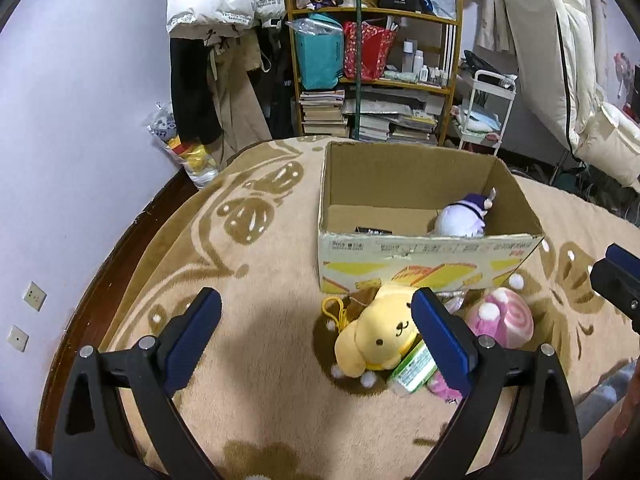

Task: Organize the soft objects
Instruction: 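Grasp the yellow dog plush with the left tool while the right tool grasps the pink plush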

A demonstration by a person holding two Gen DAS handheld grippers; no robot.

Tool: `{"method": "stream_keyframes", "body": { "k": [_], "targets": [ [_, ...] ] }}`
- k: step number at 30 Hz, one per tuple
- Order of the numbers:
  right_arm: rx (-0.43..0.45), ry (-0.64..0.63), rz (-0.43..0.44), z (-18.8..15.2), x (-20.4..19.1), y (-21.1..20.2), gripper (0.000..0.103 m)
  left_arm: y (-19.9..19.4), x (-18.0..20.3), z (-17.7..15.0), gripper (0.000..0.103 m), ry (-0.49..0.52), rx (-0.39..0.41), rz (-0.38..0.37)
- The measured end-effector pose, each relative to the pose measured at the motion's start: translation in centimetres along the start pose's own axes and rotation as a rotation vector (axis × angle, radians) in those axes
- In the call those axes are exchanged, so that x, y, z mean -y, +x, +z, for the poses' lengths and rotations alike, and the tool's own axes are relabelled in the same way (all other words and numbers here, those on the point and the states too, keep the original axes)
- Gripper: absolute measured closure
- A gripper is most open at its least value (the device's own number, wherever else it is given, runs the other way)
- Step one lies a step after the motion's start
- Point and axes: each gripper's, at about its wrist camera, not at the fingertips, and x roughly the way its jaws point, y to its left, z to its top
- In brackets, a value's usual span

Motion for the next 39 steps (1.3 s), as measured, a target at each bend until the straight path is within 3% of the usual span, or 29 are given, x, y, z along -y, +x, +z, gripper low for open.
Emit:
{"method": "stream_keyframes", "body": {
  "k": [14, 22, 27, 30, 33, 39],
  "targets": [
    [-0.051, -0.080, 0.013, -0.9, -1.3, 2.2, 0.003, 3.7, 0.2, -0.4, 0.008, 0.008, -0.087, -0.030],
    [-0.135, -0.109, 0.046, -1.6, -2.2, 4.5, 0.011, 6.0, 0.7, -0.2, 0.008, 0.014, -0.139, -0.064],
    [-0.191, -0.196, 0.041, -2.5, -3.5, 6.2, 0.012, 7.4, 1.4, -0.3, 0.008, 0.038, -0.170, -0.082],
    [-0.213, -0.229, 0.035, -3.1, -4.2, 7.0, 0.020, 8.4, 1.8, -0.3, 0.008, 0.041, -0.192, -0.102],
    [-0.241, -0.274, 0.018, -3.6, -4.6, 7.9, 0.021, 9.3, 2.2, -0.4, 0.008, 0.047, -0.215, -0.121],
    [-0.308, -0.264, 0.048, -4.3, -4.7, 9.6, 0.033, 11.1, 2.8, -1.0, 0.008, 0.068, -0.268, -0.138]
  ]
}}
